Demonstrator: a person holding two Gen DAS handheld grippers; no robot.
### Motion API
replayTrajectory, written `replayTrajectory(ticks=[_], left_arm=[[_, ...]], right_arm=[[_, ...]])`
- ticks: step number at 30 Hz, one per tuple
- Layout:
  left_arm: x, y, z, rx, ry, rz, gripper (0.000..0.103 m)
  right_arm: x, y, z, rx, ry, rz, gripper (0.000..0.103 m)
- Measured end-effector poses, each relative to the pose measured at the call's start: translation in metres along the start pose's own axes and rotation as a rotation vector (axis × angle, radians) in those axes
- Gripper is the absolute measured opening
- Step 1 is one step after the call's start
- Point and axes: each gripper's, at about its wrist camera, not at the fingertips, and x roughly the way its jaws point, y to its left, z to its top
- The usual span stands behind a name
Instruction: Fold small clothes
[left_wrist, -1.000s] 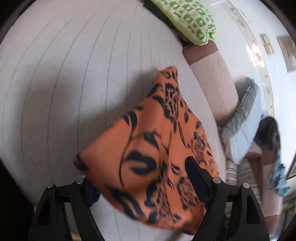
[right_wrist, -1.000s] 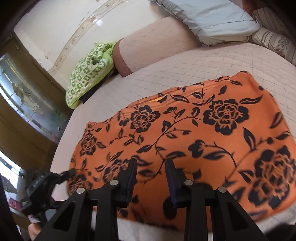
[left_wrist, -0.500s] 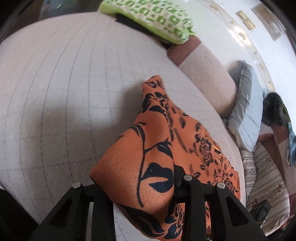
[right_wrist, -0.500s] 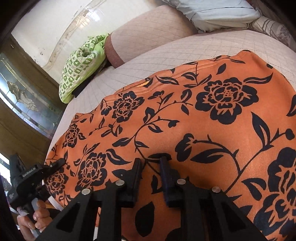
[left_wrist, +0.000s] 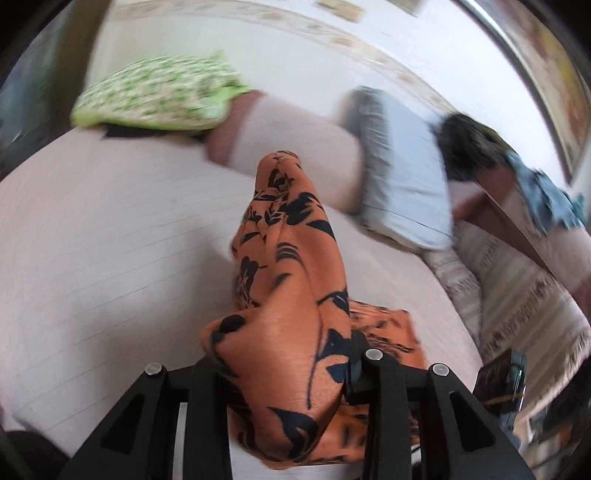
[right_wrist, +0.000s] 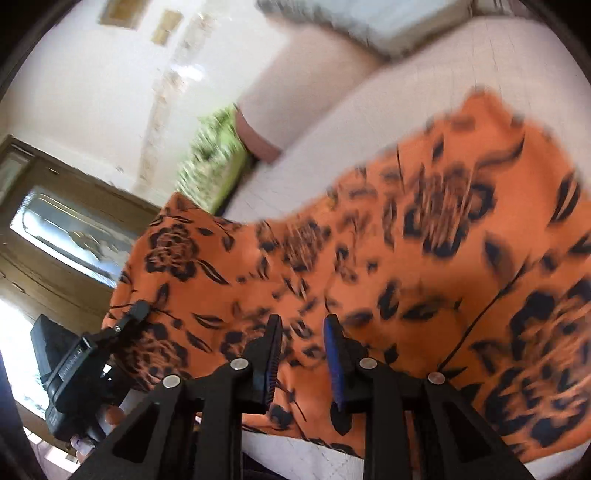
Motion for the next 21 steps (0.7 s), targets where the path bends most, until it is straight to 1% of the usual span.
replayTrajectory(ticks=[3,4,5,6,7,9,10,11,12,13,14,16,17,18,19,20,21], left_arm=[[0.012,-0.042,-0.001,0.086,0.030,-0.045,0.035],[0.022,-0.061,-0.003,0.118,0.048,-0.070,0.035],[0.030,-0.076,-0.007,0.145,0.064,-0.089,0.035],[0.044,-0.099,-0.014,0.183,0.089,-0.112,0.035],[0.056,-0.114,-0.019,0.205,0.109,-0.127,0.035],[0.088,-0.150,-0.041,0.262,0.171,-0.159,0.035],[0.106,-0.165,-0.055,0.288,0.217,-0.192,0.035],[0.116,-0.174,-0.065,0.312,0.263,-0.205,0.035],[0.133,-0.186,-0.080,0.348,0.334,-0.193,0.035],[0.141,-0.190,-0.091,0.359,0.380,-0.192,0.035],[0.142,-0.188,-0.098,0.353,0.418,-0.222,0.035],[0.130,-0.182,-0.100,0.370,0.441,-0.257,0.040],[0.121,-0.178,-0.100,0.382,0.434,-0.268,0.042],[0.107,-0.172,-0.094,0.396,0.412,-0.287,0.049],[0.086,-0.161,-0.085,0.412,0.355,-0.302,0.060],[0.071,-0.151,-0.078,0.421,0.299,-0.293,0.066],[0.055,-0.137,-0.073,0.426,0.241,-0.265,0.074]], right_arm=[[-0.046,-0.017,0.016,0.061,-0.124,0.045,0.026],[-0.067,-0.030,0.021,0.105,-0.173,0.062,0.026],[-0.080,-0.038,0.023,0.133,-0.203,0.073,0.026],[-0.103,-0.055,0.026,0.189,-0.260,0.096,0.026],[-0.118,-0.066,0.027,0.223,-0.294,0.112,0.026],[-0.152,-0.095,0.027,0.305,-0.366,0.141,0.026],[-0.166,-0.108,0.027,0.336,-0.396,0.150,0.026],[-0.178,-0.119,0.026,0.361,-0.423,0.152,0.026],[-0.187,-0.129,0.026,0.391,-0.443,0.147,0.026],[-0.194,-0.137,0.025,0.415,-0.453,0.149,0.026],[-0.199,-0.144,0.025,0.436,-0.456,0.158,0.026],[-0.201,-0.155,0.026,0.475,-0.439,0.183,0.026],[-0.200,-0.156,0.027,0.480,-0.428,0.191,0.028],[-0.197,-0.155,0.029,0.478,-0.410,0.202,0.034],[-0.194,-0.153,0.031,0.471,-0.391,0.209,0.040],[-0.192,-0.152,0.034,0.460,-0.367,0.210,0.063],[-0.183,-0.143,0.036,0.434,-0.333,0.212,0.073]])
